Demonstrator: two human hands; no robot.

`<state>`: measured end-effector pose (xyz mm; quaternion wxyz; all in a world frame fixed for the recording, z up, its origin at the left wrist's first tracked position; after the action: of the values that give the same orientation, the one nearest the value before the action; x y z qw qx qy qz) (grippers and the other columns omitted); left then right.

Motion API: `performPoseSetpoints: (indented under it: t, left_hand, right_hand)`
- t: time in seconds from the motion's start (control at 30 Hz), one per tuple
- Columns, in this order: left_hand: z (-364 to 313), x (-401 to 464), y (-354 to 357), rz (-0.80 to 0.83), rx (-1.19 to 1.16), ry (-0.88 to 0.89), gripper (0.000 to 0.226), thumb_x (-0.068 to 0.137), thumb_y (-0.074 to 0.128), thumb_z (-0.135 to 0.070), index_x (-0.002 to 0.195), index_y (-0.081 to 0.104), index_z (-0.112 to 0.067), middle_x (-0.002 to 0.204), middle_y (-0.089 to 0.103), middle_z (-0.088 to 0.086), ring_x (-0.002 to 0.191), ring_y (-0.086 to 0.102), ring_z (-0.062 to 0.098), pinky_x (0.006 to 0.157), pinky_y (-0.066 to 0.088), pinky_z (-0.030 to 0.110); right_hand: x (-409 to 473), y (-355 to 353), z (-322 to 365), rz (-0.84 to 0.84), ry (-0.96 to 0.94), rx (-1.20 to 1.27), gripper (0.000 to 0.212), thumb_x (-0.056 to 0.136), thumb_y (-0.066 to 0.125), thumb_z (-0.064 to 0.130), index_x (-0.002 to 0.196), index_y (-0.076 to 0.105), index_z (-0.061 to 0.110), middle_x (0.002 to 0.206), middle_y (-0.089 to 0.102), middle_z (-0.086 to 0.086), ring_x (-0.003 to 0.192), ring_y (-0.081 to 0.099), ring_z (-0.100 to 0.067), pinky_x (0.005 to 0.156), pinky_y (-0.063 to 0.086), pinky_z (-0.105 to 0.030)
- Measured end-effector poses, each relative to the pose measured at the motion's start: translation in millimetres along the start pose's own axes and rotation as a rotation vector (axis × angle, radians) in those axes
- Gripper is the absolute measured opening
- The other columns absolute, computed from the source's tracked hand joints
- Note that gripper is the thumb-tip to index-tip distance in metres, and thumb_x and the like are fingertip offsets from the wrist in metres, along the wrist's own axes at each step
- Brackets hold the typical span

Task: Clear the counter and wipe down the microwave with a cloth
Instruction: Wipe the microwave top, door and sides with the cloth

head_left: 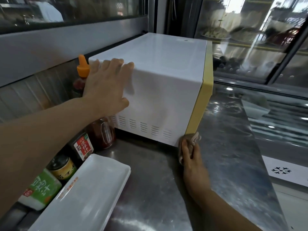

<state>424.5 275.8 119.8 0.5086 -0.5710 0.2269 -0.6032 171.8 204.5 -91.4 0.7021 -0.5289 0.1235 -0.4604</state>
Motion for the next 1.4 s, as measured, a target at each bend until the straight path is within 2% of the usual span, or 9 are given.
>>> performPoseSetpoints:
  t: [0.1, 0.37, 0.47, 0.6, 0.7, 0.8, 1.0, 1.27, 1.4]
  left_hand:
    - [1, 0, -3, 0.027, 0.001, 0.003, 0.092, 0.069, 0.073, -0.038, 0.144, 0.024, -0.017, 0.145, 0.032, 0.014, 0.129, 0.033, 0.036, 0.111, 0.015, 0.055]
    - [6, 3, -14, 0.129, -0.017, -0.003, 0.094, 0.072, 0.07, -0.039, 0.147, 0.017, -0.024, 0.152, 0.024, 0.008, 0.137, 0.028, 0.03, 0.113, 0.012, 0.054]
    - [12, 7, -20, 0.198, -0.046, -0.004, 0.092, 0.075, 0.066, -0.04, 0.149, 0.013, -0.029, 0.155, 0.018, 0.002, 0.14, 0.023, 0.023, 0.112, 0.009, 0.052]
    - [21, 13, -32, 0.288, -0.037, 0.04, 0.088, 0.08, 0.06, -0.039, 0.15, 0.009, -0.026, 0.158, 0.011, -0.001, 0.144, 0.018, 0.014, 0.113, 0.006, 0.051]
    - [33, 16, -38, 0.236, -0.004, 0.002, 0.083, 0.081, 0.058, -0.039, 0.148, 0.013, -0.02, 0.158, 0.012, 0.003, 0.143, 0.022, 0.016, 0.114, 0.006, 0.05]
    - [50, 18, -40, 0.266, 0.03, -0.05, 0.081, 0.08, 0.057, -0.041, 0.146, 0.017, -0.018, 0.15, 0.032, 0.006, 0.137, 0.032, 0.02, 0.114, 0.005, 0.049]
    - [72, 22, -36, 0.314, -0.065, -0.06, 0.082, 0.078, 0.063, -0.037, 0.146, 0.021, -0.017, 0.139, 0.049, 0.001, 0.125, 0.046, 0.021, 0.112, 0.02, 0.043]
    - [82, 21, -38, 0.299, -0.199, -0.118, 0.077, 0.075, 0.069, -0.02, 0.141, 0.029, -0.018, 0.133, 0.053, 0.003, 0.111, 0.055, 0.025, 0.087, 0.048, 0.033]
    - [81, 20, -38, 0.287, -0.208, -0.152, 0.068, 0.077, 0.065, -0.017, 0.136, 0.031, -0.015, 0.101, 0.061, 0.007, 0.091, 0.059, 0.026, 0.076, 0.054, 0.04]
  right_hand:
    - [-9, -4, -2, 0.13, 0.018, -0.104, 0.07, 0.098, 0.039, 0.011, 0.149, -0.006, 0.028, 0.159, -0.007, -0.01, 0.138, 0.029, -0.035, 0.09, 0.048, -0.039]
    - [-3, -44, 25, 0.36, 0.091, -0.239, 0.05, 0.098, 0.036, 0.018, 0.146, 0.023, 0.026, 0.151, 0.017, -0.009, 0.122, 0.046, -0.031, 0.09, 0.047, -0.037]
    - [-7, -86, 39, 0.169, 0.034, -0.105, 0.042, 0.098, 0.036, 0.028, 0.139, 0.03, 0.035, 0.146, 0.019, 0.0, 0.117, 0.049, -0.023, 0.087, 0.047, -0.032]
    - [12, -154, 68, -0.2, -0.201, 0.038, 0.038, 0.098, 0.031, 0.035, 0.135, 0.039, 0.039, 0.14, 0.03, 0.015, 0.11, 0.036, 0.012, 0.072, 0.035, -0.006]
    - [47, -184, 78, -0.348, -0.384, -0.281, 0.042, 0.088, 0.037, 0.019, 0.123, 0.06, 0.014, 0.143, 0.04, -0.012, 0.127, 0.037, -0.028, 0.083, 0.051, -0.038]
    - [75, -179, 73, -0.209, -0.464, -0.558, 0.053, 0.073, 0.066, 0.004, 0.124, 0.062, 0.017, 0.145, 0.043, -0.013, 0.135, 0.035, -0.043, 0.106, 0.031, -0.059]
    - [115, -151, 107, -0.162, -0.597, -0.59, 0.064, 0.069, 0.067, 0.008, 0.131, 0.056, 0.022, 0.145, 0.045, -0.01, 0.132, 0.041, -0.041, 0.106, 0.032, -0.055]
    - [169, -104, 188, -0.025, -0.688, -0.524, 0.06, 0.088, 0.044, 0.019, 0.145, 0.029, 0.033, 0.157, 0.013, -0.006, 0.141, 0.011, -0.037, 0.117, 0.008, -0.046]
    - [183, -98, 204, -0.014, -0.732, -0.547, 0.058, 0.089, 0.042, 0.025, 0.145, 0.029, 0.036, 0.156, 0.011, -0.006, 0.139, 0.014, -0.038, 0.115, 0.014, -0.045]
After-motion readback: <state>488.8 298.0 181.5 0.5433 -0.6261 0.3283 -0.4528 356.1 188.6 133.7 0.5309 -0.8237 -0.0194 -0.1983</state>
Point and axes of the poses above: each hand's wrist, its own x-axis towards the middle knuckle, its own y-axis out of the palm, z = x × y, the point moved 1 cm from there along x, towards the middle knuckle
